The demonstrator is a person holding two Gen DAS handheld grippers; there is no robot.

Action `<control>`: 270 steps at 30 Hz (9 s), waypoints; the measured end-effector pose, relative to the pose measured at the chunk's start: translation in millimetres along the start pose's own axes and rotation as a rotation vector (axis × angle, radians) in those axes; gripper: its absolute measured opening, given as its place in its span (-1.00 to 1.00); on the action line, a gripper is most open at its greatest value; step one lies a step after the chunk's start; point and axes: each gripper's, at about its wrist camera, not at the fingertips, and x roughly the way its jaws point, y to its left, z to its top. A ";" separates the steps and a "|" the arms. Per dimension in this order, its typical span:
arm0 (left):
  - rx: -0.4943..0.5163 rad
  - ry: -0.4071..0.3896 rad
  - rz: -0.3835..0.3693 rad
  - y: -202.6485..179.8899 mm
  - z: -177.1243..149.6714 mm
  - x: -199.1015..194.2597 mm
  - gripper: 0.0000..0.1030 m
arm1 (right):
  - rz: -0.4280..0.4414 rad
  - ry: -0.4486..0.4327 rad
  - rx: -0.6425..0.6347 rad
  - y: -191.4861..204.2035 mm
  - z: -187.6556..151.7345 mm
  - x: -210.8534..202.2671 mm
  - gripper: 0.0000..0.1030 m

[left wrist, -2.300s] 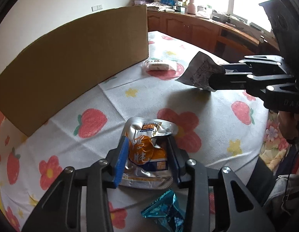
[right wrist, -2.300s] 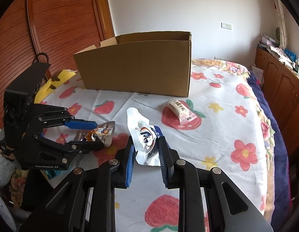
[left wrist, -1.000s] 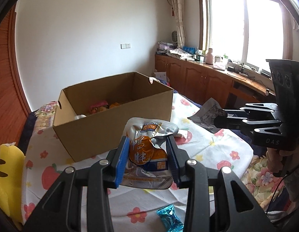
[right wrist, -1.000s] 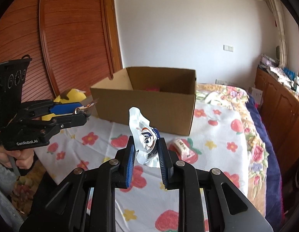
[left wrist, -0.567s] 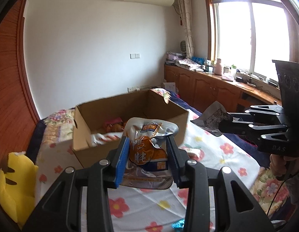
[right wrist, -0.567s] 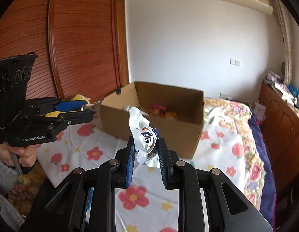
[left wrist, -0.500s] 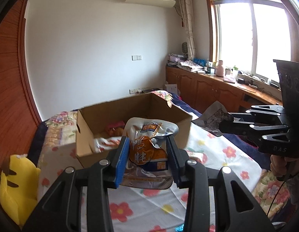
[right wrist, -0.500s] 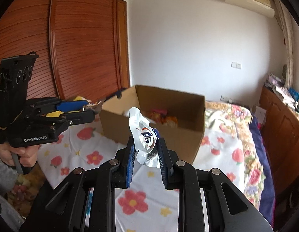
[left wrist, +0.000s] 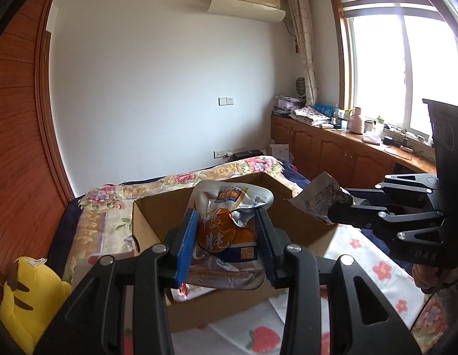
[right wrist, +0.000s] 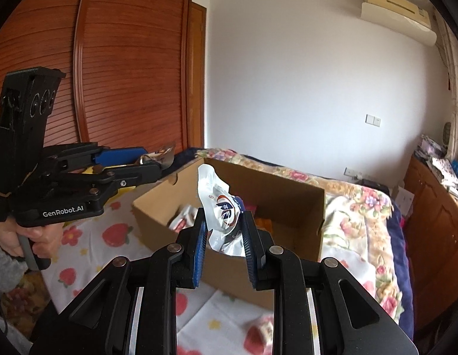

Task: Organize snacks
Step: 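Lift both pouches and carry them over the cardboard box, then open both tools to drop the pouches into the box, then move both tools back down to the remaining snacks on the bedspread, then close the left tool on the blue foil candy, then grasp the small white bar with the right tool while the left tool holds the blue candy, then lift both snacks and carry them over the cardboard box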

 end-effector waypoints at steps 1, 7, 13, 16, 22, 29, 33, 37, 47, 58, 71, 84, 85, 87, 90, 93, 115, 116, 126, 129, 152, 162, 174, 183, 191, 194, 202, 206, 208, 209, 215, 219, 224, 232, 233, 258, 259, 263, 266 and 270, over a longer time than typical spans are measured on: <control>-0.001 0.004 0.002 2.1 0.4 6.8 -0.26 | 0.001 0.002 0.001 -2.5 1.3 5.0 -0.59; -0.014 0.035 0.009 13.9 -6.3 42.7 -0.25 | 0.001 0.009 0.013 -21.4 4.9 37.6 -0.59; -0.035 0.080 0.004 22.0 -15.7 73.2 -0.25 | 0.004 0.037 0.029 -36.5 2.0 69.1 -0.59; -0.047 0.096 0.000 23.0 -21.8 83.3 -0.25 | 0.004 0.059 0.034 -41.0 -4.3 83.6 -0.59; -0.054 0.132 -0.001 23.0 -31.6 97.6 -0.24 | 0.001 0.107 0.046 -47.4 -17.2 104.9 -0.58; -0.058 0.149 0.004 21.6 -35.8 102.8 -0.21 | 0.008 0.151 0.062 -50.6 -24.7 118.4 -0.58; -0.062 0.149 0.010 23.3 -36.4 102.4 -0.09 | 0.012 0.176 0.063 -50.5 -29.3 124.0 -0.57; -0.066 0.147 0.010 19.9 -36.5 94.9 -0.08 | 0.014 0.182 0.063 -49.6 -31.3 124.6 -0.49; -0.044 0.126 0.009 1.3 -35.1 53.1 -0.04 | 0.010 0.149 0.081 -48.2 -21.1 81.3 -0.29; -0.032 0.157 -0.016 -33.2 -66.7 -6.2 0.02 | -0.055 0.110 0.088 -32.6 -35.4 -8.7 -0.28; -0.045 0.255 -0.040 -69.8 -131.8 -42.3 0.03 | -0.092 0.126 0.152 -18.2 -103.6 -52.1 -0.05; -0.095 0.333 -0.035 -90.8 -182.4 -64.5 0.04 | -0.117 0.176 0.166 -14.2 -160.9 -33.5 0.13; -0.102 0.343 -0.040 -92.4 -186.9 -66.1 0.04 | -0.122 0.178 0.166 -14.6 -163.0 -32.0 0.13; -0.107 0.350 -0.046 -95.4 -192.4 -69.4 0.04 | -0.133 0.185 0.169 -16.8 -166.7 -28.7 0.13; -0.116 0.369 -0.048 -101.0 -201.2 -71.7 0.04 | -0.137 0.195 0.183 -21.0 -170.7 -25.1 0.13; -0.108 0.386 -0.050 -107.3 -208.1 -71.6 0.04 | -0.137 0.204 0.196 -23.6 -174.3 -23.4 0.13; -0.094 0.398 -0.033 -110.4 -217.0 -60.8 -0.45 | -0.091 0.345 0.182 -38.6 -165.1 22.3 0.08; -0.098 0.397 -0.034 -109.7 -216.8 -60.4 -0.45 | -0.094 0.356 0.176 -41.0 -164.3 27.1 0.07; -0.111 0.381 -0.035 -108.1 -218.1 -59.7 -0.38 | -0.099 0.401 0.166 -55.7 -160.9 55.7 -0.12; -0.129 0.376 -0.041 -106.4 -218.3 -60.1 -0.37 | -0.093 0.412 0.159 -55.1 -160.2 58.5 -0.21; -0.184 0.330 -0.051 -99.4 -217.6 -72.0 -0.58 | -0.046 0.356 0.207 -31.7 -167.3 21.1 -0.54; -0.175 0.268 -0.018 -93.2 -204.0 -83.0 -0.59 | -0.039 0.287 0.248 -20.0 -172.3 -10.8 -0.55; -0.158 0.204 0.021 -83.5 -179.2 -89.4 -0.59 | -0.045 0.217 0.261 -9.8 -170.3 -40.7 -0.54; -0.140 0.180 0.034 -75.3 -160.2 -86.7 -0.59 | -0.024 0.164 0.271 -2.1 -161.6 -56.6 -0.54; -0.114 0.141 0.026 -65.4 -131.0 -73.1 -0.59 | -0.020 0.122 0.244 4.0 -139.8 -59.1 -0.55; -0.103 0.128 0.025 -60.7 -118.8 -64.9 -0.59 | -0.023 0.108 0.230 3.7 -129.8 -56.1 -0.72; -0.121 0.145 0.007 -47.2 -112.3 -36.0 -0.59 | -0.020 0.160 0.191 -9.1 -119.7 -19.1 -0.78; -0.132 0.164 -0.011 -49.2 -122.9 -31.2 -0.59 | -0.086 0.226 0.176 -12.1 -142.5 -12.7 -0.36; -0.132 0.168 -0.017 -51.7 -126.9 -30.4 -0.59 | -0.109 0.249 0.177 -15.5 -157.7 -15.8 -0.27; -0.134 0.170 -0.025 -52.4 -128.5 -29.9 -0.59 | -0.111 0.263 0.187 -18.7 -164.0 -16.7 -0.25; -0.142 0.180 -0.045 -54.0 -135.5 -27.1 -0.59 | -0.114 0.331 0.216 -36.6 -194.7 -25.2 -0.13; -0.152 0.183 -0.045 -51.8 -138.7 -26.7 -0.59 | -0.111 0.367 0.161 -32.8 -198.9 -24.0 -0.08; -0.153 0.186 -0.044 -50.8 -141.3 -28.4 -0.59 | -0.083 0.408 0.102 -29.4 -201.3 -20.7 -0.02; -0.146 0.185 -0.048 -48.4 -140.8 -26.4 -0.59 | -0.096 0.424 0.128 -36.9 -206.4 -17.6 -0.27; -0.145 0.184 -0.046 -48.4 -140.7 -26.7 -0.59 | -0.097 0.423 0.135 -38.5 -205.4 -17.4 -0.45; -0.059 0.063 0.025 6.5 -18.3 46.2 -0.59 | -0.041 0.116 0.114 -36.3 -26.9 62.5 -0.62; -0.061 0.063 0.024 8.6 -17.6 50.2 -0.59 | -0.039 0.116 0.117 -37.1 -23.7 69.4 -0.62; -0.086 0.083 0.021 21.4 -22.0 69.8 -0.59 | -0.030 0.121 0.127 -41.1 -16.0 92.3 -0.62; -0.089 0.089 0.032 24.6 -28.8 79.4 -0.50 | -0.024 0.134 0.138 -44.4 -16.6 107.2 -0.58; -0.096 0.105 0.040 26.9 -34.5 89.3 -0.36 | -0.033 0.155 0.151 -50.0 -22.1 120.6 -0.31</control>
